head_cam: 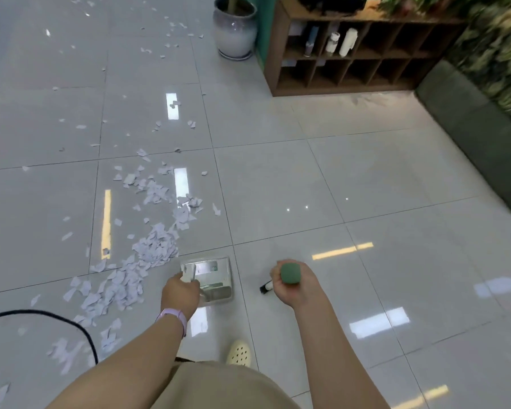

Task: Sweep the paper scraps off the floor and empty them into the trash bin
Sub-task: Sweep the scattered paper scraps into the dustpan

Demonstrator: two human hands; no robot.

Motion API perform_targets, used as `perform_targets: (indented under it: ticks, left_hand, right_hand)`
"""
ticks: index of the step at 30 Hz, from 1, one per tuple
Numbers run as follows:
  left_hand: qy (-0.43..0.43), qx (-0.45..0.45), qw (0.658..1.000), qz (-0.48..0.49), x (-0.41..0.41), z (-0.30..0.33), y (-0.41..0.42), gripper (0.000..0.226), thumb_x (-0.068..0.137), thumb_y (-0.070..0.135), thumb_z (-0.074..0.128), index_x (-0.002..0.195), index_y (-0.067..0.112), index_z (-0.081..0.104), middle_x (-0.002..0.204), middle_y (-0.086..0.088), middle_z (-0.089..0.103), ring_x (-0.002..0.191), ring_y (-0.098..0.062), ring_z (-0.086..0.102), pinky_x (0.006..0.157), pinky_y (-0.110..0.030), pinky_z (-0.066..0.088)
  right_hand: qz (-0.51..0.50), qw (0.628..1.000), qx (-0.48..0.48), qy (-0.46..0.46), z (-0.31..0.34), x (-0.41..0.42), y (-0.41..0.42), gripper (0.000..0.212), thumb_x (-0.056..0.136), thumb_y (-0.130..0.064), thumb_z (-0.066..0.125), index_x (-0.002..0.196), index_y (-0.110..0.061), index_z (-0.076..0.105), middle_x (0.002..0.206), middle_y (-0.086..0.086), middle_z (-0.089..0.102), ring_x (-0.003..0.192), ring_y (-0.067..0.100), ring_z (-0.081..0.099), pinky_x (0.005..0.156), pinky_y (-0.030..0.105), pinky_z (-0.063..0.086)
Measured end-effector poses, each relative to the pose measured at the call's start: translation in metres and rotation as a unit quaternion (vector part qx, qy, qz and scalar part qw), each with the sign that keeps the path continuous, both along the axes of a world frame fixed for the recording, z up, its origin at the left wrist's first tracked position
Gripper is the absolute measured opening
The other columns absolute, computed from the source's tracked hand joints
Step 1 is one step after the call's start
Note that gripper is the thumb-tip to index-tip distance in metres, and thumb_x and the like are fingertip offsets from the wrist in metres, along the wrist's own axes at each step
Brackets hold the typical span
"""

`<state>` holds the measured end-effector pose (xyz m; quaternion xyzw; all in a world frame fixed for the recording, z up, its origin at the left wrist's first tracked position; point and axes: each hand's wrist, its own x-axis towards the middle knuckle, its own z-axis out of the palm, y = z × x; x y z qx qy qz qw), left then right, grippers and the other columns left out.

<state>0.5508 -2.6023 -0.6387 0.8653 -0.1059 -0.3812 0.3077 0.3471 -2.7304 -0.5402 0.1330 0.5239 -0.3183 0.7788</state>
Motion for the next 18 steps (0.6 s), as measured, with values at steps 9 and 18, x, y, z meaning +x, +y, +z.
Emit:
perform_targets:
  ticks: [9, 18]
  left_hand:
    - [0.004, -0.051, 0.996, -0.073, -0.023, 0.018, -0.059, 0.019, 0.091, 0.011, 0.058, 0.072, 0.015, 0.059, 0.061, -0.001, 0.058, 0.054, -0.016, 0.05, 0.051, -0.022, 0.037]
    - [0.02, -0.02, 0.995, -0.092, 0.052, 0.003, -0.078, 0.013, 0.089, 0.016, 0.057, 0.084, 0.02, 0.068, 0.066, -0.002, 0.067, 0.06, -0.022, 0.059, 0.059, -0.028, 0.048]
  right_hand:
    - [0.005, 0.997, 0.046, 0.066, -0.03, -0.015, -0.024, 0.03, 0.092, 0.006, 0.037, 0.069, -0.014, 0.036, 0.068, 0.003, 0.032, 0.057, 0.014, 0.032, 0.036, 0.015, 0.038]
    - [0.267, 0.949, 0.079, 0.147, -0.027, 0.104, -0.041, 0.011, 0.089, 0.005, 0.045, 0.081, -0.002, 0.048, 0.072, 0.01, 0.051, 0.057, 0.024, 0.051, 0.034, 0.02, 0.045]
